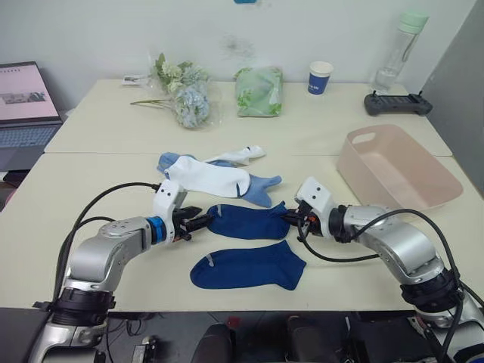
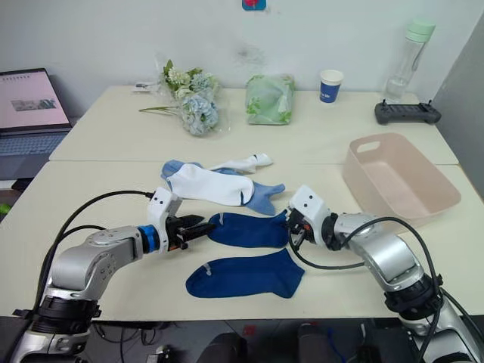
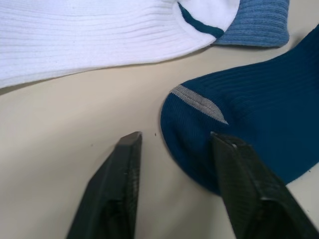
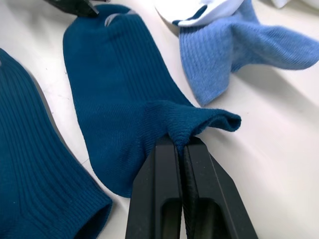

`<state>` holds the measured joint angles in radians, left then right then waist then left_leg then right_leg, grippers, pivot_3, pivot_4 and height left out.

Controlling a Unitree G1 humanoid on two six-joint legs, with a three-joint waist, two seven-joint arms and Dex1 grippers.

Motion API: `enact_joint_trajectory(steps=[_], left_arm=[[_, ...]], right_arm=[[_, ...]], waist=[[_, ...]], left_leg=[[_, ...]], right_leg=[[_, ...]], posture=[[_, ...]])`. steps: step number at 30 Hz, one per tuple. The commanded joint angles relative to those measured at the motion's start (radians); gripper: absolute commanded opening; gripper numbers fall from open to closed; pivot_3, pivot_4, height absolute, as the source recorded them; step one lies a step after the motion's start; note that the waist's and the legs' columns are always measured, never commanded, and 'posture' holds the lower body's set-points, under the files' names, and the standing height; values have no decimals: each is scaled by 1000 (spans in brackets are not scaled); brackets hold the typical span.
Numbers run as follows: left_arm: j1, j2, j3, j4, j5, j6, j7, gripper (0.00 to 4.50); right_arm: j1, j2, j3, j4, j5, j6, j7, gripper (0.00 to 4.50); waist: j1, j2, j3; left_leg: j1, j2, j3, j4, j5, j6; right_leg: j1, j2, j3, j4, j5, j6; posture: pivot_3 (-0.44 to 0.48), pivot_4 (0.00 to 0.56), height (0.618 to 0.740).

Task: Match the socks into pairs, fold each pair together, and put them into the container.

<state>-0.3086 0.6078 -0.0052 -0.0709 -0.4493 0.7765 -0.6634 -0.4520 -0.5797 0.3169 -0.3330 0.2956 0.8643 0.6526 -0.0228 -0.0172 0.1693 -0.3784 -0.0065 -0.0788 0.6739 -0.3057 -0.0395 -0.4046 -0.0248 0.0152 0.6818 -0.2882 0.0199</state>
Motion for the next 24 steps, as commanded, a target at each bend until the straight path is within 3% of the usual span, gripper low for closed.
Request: enact_joint_trajectory(steps=[1, 4, 5, 9, 16, 24], left_arm=[[7, -39, -58, 23, 22, 10, -7, 1014], [13, -51, -53, 11, 22, 18, -17, 90], [13, -56, -46, 1, 15, 23, -18, 37], [16, -42, -17, -47, -14, 33, -48, 37], [25, -31, 148, -175, -173, 114, -59, 37], [142, 107, 356, -347, -452, 307, -122, 37]], right_arm=[[12, 1, -12, -17, -11, -21, 2, 0], [27, 1, -16, -28, -14, -20, -1, 0], [33, 0, -18, -32, -16, -21, -4, 0], [55, -5, -43, -53, -23, -32, -20, 0], [64, 27, -177, -147, 78, 62, -42, 0], [88, 40, -430, -357, 421, 411, -40, 0]], waist=[[3, 1, -1], [3, 1, -1], [3, 0, -1], [3, 1, -1], [-3, 0, 0], [-7, 0, 0]], left_leg=[[0, 0, 0, 1, 0, 0], [-1, -1, 0, 2, 0, 0], [-1, -1, 0, 2, 0, 0], [-1, -1, 0, 2, 0, 0], [-2, 0, -1, 2, 0, 0], [-2, 1, -1, 2, 0, 0]], right_leg=[[0, 0, 0, 0, 0, 0], [0, -1, 1, 0, 0, 1], [0, -1, 1, 0, 1, 1], [0, -1, 0, 0, 1, 1], [-1, -1, 0, 0, 1, 1], [-1, 0, -1, 0, 1, 1]], posture=[[0, 150, 740], [0, 150, 740], [0, 150, 740], [0, 150, 740], [0, 150, 740], [0, 150, 740]])
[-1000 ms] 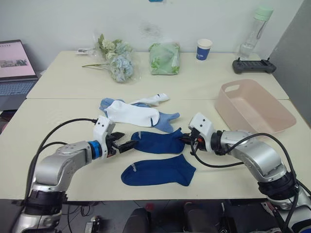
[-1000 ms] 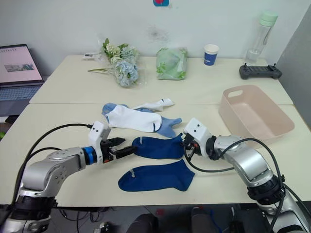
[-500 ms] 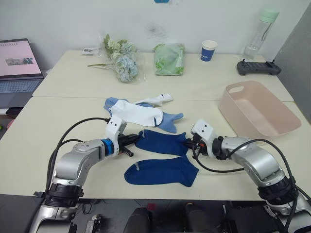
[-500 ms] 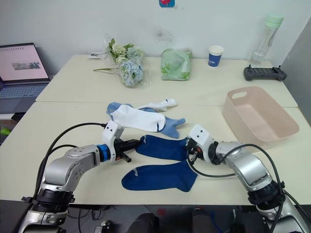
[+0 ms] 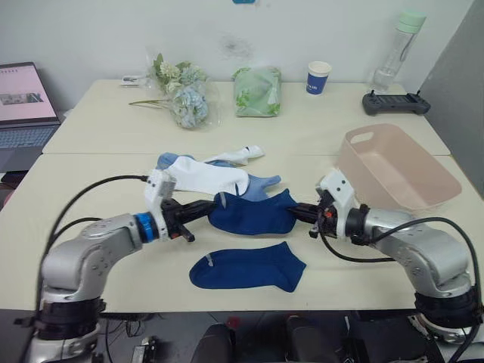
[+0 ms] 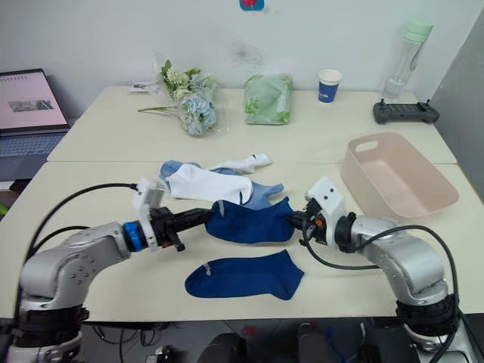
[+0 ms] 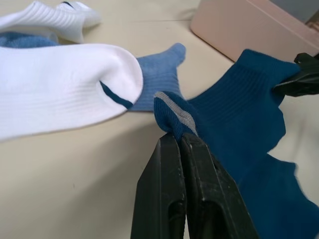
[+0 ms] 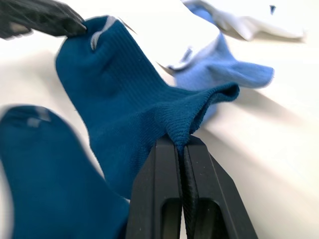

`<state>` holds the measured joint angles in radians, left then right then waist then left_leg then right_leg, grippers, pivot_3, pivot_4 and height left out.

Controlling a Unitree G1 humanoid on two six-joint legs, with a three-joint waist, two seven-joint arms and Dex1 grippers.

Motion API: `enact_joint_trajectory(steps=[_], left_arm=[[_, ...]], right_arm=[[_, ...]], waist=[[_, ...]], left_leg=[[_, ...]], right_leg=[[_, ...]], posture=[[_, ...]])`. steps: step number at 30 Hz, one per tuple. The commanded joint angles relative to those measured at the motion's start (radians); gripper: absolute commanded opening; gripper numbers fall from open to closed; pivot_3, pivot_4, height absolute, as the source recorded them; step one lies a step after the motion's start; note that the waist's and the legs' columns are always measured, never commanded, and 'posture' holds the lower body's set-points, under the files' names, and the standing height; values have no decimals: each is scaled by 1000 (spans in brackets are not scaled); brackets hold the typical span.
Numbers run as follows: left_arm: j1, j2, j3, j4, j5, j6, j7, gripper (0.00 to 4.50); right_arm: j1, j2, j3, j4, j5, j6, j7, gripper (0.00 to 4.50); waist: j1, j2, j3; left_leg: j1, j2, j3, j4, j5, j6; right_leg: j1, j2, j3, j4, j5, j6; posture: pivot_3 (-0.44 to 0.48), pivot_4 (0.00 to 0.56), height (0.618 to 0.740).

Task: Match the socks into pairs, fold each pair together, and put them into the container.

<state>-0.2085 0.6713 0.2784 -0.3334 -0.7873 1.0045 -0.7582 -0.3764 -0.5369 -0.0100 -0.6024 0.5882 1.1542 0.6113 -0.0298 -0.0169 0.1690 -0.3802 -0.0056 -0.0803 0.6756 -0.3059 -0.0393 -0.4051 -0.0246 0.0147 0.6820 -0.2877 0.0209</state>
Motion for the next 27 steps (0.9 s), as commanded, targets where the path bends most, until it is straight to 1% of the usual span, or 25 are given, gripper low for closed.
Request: enact_joint_trajectory(steps=[1, 3, 6, 9, 11, 15, 20, 24, 27], left_arm=[[73, 62, 90, -109, -150, 104, -32, 37], [136, 82, 114, -151, -200, 136, -31, 37], [227, 76, 115, -199, -222, 132, -9, 37], [300, 59, 85, -237, -210, 103, 10, 37], [337, 48, 49, -246, -164, 63, 26, 37], [361, 40, -7, -221, -88, -15, 34, 37], [385, 47, -79, -183, 5, -94, 14, 37], [393, 48, -88, -166, 43, -139, 13, 37], [402, 42, -77, -166, 54, -163, 18, 37]], right_arm=[[22, -6, -130, -110, 168, 160, -4, 0], [40, -8, -161, -149, 223, 213, -18, 0], [82, -12, -160, -203, 261, 247, -48, 0], [124, -14, -113, -232, 250, 235, -88, 0], [146, -10, -69, -231, 224, 215, -121, 0], [187, -1, -1, -207, 180, 175, -171, 0], [231, -39, 79, -144, 96, 93, -180, 0], [264, -93, 125, -128, 53, 39, -155, 0], [276, -109, 131, -129, 38, 8, -149, 0]], waist=[[0, 0, 0], [0, 0, 0], [1, 0, 0], [1, 0, 0], [1, 0, 0], [1, 0, 0], [1, 0, 0], [1, 0, 0], [1, 0, 0]], left_leg=[[0, 0, 0, 0, 0, 0], [0, 0, 0, 0, 0, 0], [0, 0, 0, 0, 0, 0], [1, 0, 1, 0, 0, 0], [1, 0, 1, 0, 0, 0], [1, 0, 1, 0, 0, 0], [1, 0, 3, 0, 0, 0], [1, 0, 2, 0, 0, 0], [1, 0, 2, 0, 0, 0]], right_leg=[[0, 0, 0, 0, 0, 0], [0, 0, 0, -1, 0, 0], [0, 0, 0, 0, 0, 0], [0, 0, 1, 0, 0, 0], [0, 0, 1, 0, 0, 0], [1, 0, 1, 0, 0, 0], [0, 0, 2, -1, 0, 0], [0, 0, 1, -1, 0, 0], [0, 0, 2, -1, 0, 0]], posture=[[0, 150, 740], [0, 150, 740], [0, 150, 740], [0, 150, 740], [0, 150, 740], [0, 150, 740], [0, 150, 740], [0, 150, 740], [0, 150, 740]])
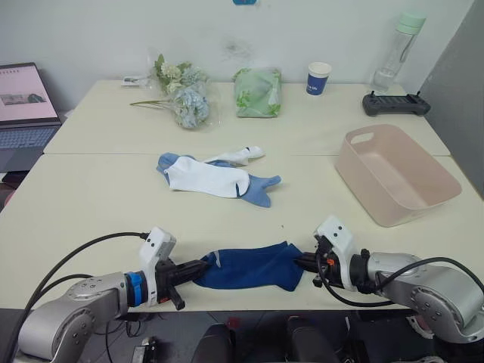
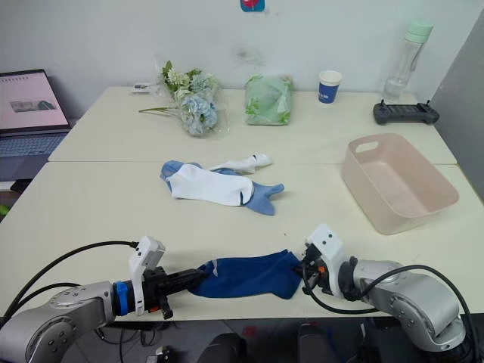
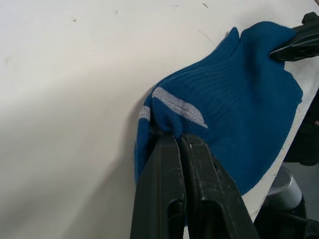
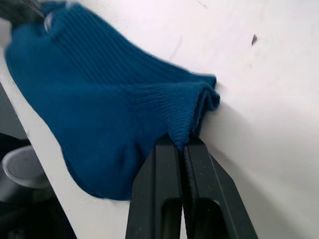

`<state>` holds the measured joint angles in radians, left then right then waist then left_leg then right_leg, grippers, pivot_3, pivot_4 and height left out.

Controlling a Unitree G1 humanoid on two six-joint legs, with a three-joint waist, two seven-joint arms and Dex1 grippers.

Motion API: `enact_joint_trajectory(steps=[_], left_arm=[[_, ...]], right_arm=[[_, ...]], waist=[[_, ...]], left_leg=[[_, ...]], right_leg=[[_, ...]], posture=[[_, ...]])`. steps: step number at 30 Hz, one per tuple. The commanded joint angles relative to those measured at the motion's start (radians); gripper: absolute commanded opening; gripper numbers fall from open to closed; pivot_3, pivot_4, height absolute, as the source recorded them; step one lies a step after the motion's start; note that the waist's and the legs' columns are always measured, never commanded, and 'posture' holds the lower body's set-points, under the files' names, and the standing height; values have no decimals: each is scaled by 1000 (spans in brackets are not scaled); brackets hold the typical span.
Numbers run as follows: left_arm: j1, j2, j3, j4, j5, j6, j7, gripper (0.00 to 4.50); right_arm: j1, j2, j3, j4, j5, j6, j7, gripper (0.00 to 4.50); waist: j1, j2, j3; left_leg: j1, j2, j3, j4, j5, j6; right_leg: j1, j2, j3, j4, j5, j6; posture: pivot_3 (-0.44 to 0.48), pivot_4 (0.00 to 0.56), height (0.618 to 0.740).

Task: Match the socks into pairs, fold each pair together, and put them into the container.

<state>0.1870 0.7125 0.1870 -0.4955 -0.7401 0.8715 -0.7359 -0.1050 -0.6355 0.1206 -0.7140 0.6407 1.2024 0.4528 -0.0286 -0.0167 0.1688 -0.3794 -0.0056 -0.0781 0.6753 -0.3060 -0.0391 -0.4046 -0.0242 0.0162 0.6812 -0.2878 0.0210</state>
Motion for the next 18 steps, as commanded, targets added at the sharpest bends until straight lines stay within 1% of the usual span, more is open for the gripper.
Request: enact_joint_trajectory(steps=[1, 4, 7, 11, 15, 18], left_arm=[[7, -3, 20, -6, 3, -32, -2, 37], [10, -13, 49, -26, -47, -14, -3, 37], [22, -17, 89, -51, -109, 11, 0, 37], [36, -19, 140, -69, -178, 31, 21, 37], [61, -8, 172, -76, -206, 33, 27, 37], [72, -12, 172, -70, -202, 28, 37, 37]], right_arm=[[5, -12, -1, -17, -15, -47, 12, 0], [11, -27, -2, -19, -24, -71, 22, 0], [16, -14, -40, -46, 18, -76, 40, 0], [16, -21, -60, -69, 46, -74, 53, 0], [18, -29, -62, -65, 50, -78, 56, 0], [11, -27, -40, -36, 27, -84, 41, 0]], waist=[[-1, 0, 0], [0, 0, 0], [0, 0, 0], [0, 0, 0], [0, 0, 0], [0, 0, 0]], left_leg=[[0, 0, 0, 0, 0, 0], [0, 0, 0, 0, 0, 0], [0, 0, 0, 0, 0, 0], [0, 0, -1, 0, 0, 0], [0, 0, 0, 0, 0, 0], [0, 0, -1, 0, 0, 0]], right_leg=[[0, 0, 0, 0, 0, 0], [0, 0, 0, 0, 0, 0], [0, 0, 0, 0, 0, 0], [0, 0, 0, 0, 0, 0], [0, 0, 0, 0, 0, 0], [0, 0, 0, 0, 0, 0]], posture=[[0, 150, 740], [0, 150, 740], [0, 150, 740], [0, 150, 740], [0, 150, 740], [0, 150, 740]])
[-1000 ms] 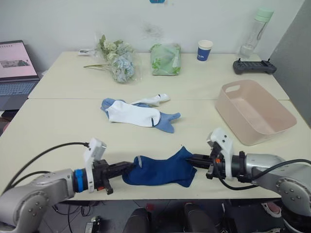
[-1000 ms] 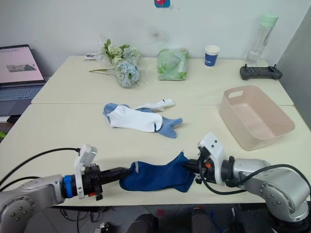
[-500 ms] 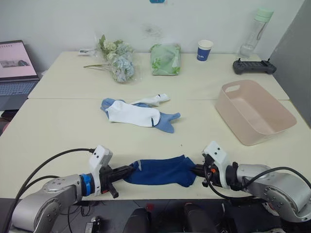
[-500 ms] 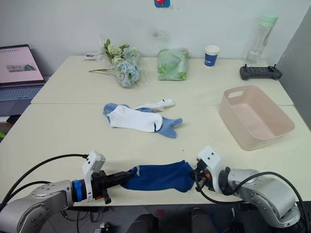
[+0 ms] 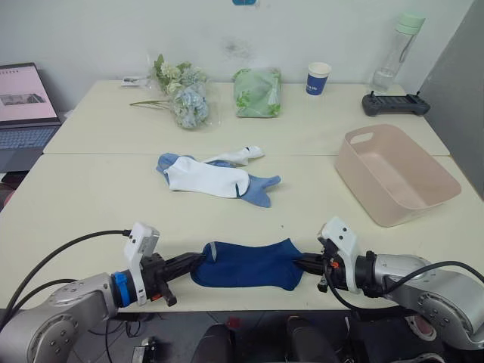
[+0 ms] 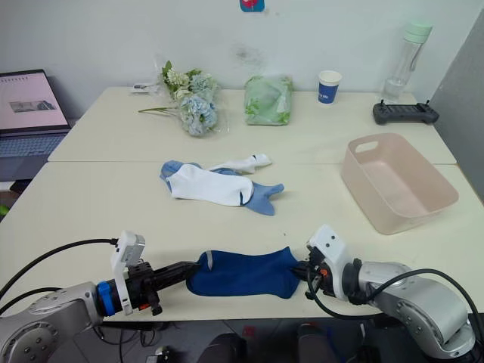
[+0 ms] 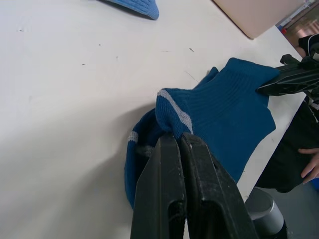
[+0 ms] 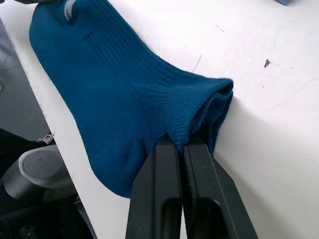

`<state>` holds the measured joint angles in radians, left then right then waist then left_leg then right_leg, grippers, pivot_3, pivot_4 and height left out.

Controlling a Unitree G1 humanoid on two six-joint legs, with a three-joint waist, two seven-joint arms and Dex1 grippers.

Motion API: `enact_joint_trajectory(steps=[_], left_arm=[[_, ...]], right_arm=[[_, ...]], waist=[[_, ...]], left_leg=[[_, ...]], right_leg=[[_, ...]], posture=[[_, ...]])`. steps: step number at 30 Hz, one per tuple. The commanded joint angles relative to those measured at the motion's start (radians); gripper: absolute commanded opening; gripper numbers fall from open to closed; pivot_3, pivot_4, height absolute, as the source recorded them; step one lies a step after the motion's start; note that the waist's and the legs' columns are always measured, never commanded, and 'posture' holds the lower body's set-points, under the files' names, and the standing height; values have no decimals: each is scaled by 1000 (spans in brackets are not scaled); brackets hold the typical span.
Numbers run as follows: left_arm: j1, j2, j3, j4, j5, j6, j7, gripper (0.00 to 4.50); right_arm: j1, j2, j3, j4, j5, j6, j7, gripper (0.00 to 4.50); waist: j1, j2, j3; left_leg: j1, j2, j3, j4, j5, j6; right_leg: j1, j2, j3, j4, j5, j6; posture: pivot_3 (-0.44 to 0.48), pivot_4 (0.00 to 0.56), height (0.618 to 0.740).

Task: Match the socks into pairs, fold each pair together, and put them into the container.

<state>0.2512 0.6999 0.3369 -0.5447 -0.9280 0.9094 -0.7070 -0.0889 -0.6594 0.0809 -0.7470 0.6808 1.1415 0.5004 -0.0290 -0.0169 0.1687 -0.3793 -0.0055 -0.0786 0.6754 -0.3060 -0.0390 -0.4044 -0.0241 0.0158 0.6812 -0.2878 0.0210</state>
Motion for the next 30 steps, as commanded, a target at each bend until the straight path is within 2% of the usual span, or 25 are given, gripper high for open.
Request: enact_joint_trajectory(steps=[1, 12, 16, 17, 19, 25, 26, 30], left_arm=[[19, -5, 8, -22, -2, -17, 10, 37], [11, -28, -86, 22, 106, -71, 30, 37], [6, -29, -94, 31, 106, -66, 29, 0], [12, -28, -89, 33, 112, -72, 30, 214], [29, -25, -74, 29, 117, -92, 19, 595], [53, -24, -19, 16, 126, -150, 4, 2489], [55, -16, -2, 18, 128, -160, 0, 2529], [4, 17, 43, 62, 173, -207, 7, 2529]], right_arm=[[-10, -3, 13, 11, -24, -27, -9, 0], [-36, 6, 81, 73, -76, -46, -1, 0], [-35, 15, 82, 80, -92, -56, -11, 997], [-33, 14, 81, 79, -98, -65, -12, 1442], [-29, 15, 63, 73, -100, -76, -15, 2047], [-9, -12, -6, 44, -94, -104, 12, 4073], [-4, -16, -30, 34, -88, -117, 20, 4420], [1, -10, -105, -1, -77, -187, 47, 4472]], waist=[[0, 0, 0], [0, 0, 0], [0, 0, 0], [0, 0, 0], [0, 0, 0], [1, 0, 0], [1, 0, 0], [1, 0, 0]], left_leg=[[0, 0, 0, 0, 0, 0], [0, 0, 0, 0, 0, 0], [0, 0, 0, 0, 0, 0], [0, 0, 0, 0, 0, 0], [0, 0, 0, 0, 0, 0], [0, 0, 0, 0, 0, 0], [0, 0, 0, 0, 0, 0], [0, 0, 0, 0, 0, 0]], right_leg=[[0, 0, 0, 0, 0, 0], [0, 0, 0, 0, 0, 0], [0, 0, 0, 0, 0, 0], [0, 0, 0, 0, 0, 0], [0, 0, 0, 0, 0, 0], [0, 0, 0, 0, 0, 0], [0, 0, 0, 0, 0, 0], [0, 0, 0, 0, 0, 0]], posture=[[0, 150, 740], [0, 150, 740], [0, 150, 740], [0, 150, 740], [0, 150, 740], [0, 150, 740], [0, 150, 740], [0, 150, 740]])
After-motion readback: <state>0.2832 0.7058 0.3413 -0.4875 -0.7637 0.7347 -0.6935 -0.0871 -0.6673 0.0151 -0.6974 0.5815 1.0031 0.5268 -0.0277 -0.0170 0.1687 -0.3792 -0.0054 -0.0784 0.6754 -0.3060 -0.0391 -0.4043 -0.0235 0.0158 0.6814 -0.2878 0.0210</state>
